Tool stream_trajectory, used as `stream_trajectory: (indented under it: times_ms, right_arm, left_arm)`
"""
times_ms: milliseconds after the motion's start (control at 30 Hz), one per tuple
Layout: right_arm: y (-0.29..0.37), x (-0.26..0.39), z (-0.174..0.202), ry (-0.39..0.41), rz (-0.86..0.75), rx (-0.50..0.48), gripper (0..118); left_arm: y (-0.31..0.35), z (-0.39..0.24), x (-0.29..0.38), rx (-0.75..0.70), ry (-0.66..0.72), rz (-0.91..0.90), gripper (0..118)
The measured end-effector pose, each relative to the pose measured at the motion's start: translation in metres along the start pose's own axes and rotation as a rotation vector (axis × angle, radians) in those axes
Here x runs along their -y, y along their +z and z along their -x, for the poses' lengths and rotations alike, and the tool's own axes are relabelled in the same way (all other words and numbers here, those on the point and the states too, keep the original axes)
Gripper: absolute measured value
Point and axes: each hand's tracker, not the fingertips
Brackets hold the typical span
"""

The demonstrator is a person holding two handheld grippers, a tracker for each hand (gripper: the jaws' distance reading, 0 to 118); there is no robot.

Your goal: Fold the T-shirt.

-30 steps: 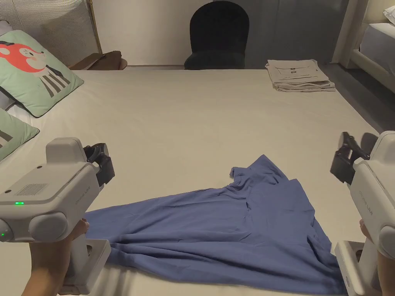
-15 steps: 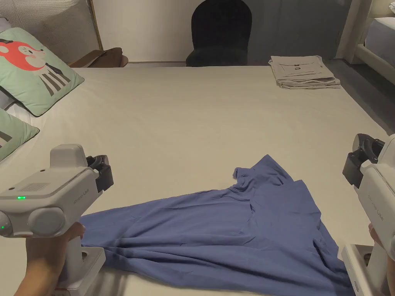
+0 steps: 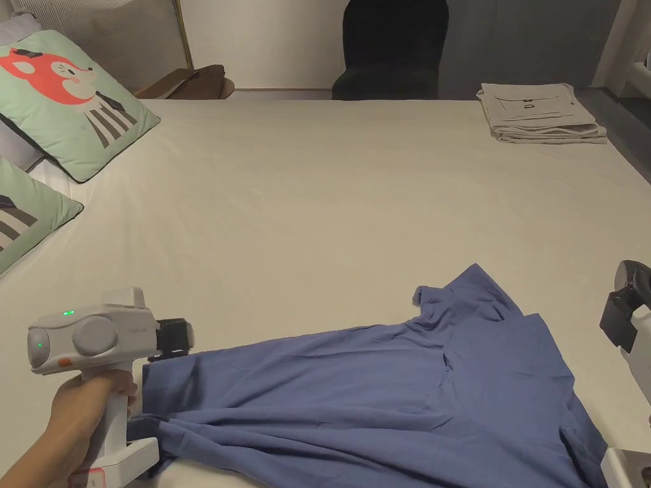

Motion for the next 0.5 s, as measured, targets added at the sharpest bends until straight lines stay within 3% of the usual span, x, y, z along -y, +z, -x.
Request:
stream_trajectory:
  times_ms: [167,200,300,367,400,467,500]
  right_arm:
    - [-0.011,0.010,0.006,0.008,0.038,-0.013,0]
    - [-0.012,0.011,0.007,0.010,0.046,-0.017,0]
    - [-0.014,0.014,0.008,0.010,0.055,-0.025,0]
    - [-0.015,0.015,0.007,0.011,0.060,-0.028,0]
    - [-0.015,0.015,0.006,0.012,0.062,-0.028,0]
    - [-0.015,0.014,0.004,0.015,0.066,-0.026,0]
    - [-0.015,0.014,0.003,0.017,0.066,-0.025,0]
  left_arm:
    - [-0.017,-0.006,0.013,-0.067,-0.024,0.028,97]
    - [-0.020,-0.008,0.015,-0.071,-0.035,0.056,90]
    - [-0.030,-0.013,0.025,-0.062,-0.044,0.086,46]
    - [-0.035,-0.016,0.031,-0.107,-0.077,0.083,39]
    - [-0.032,-0.018,0.032,-0.115,-0.093,0.050,22]
    - [-0.026,-0.022,0.032,-0.080,-0.112,0.043,15]
    - [-0.025,-0.023,0.031,-0.073,-0.113,0.045,4]
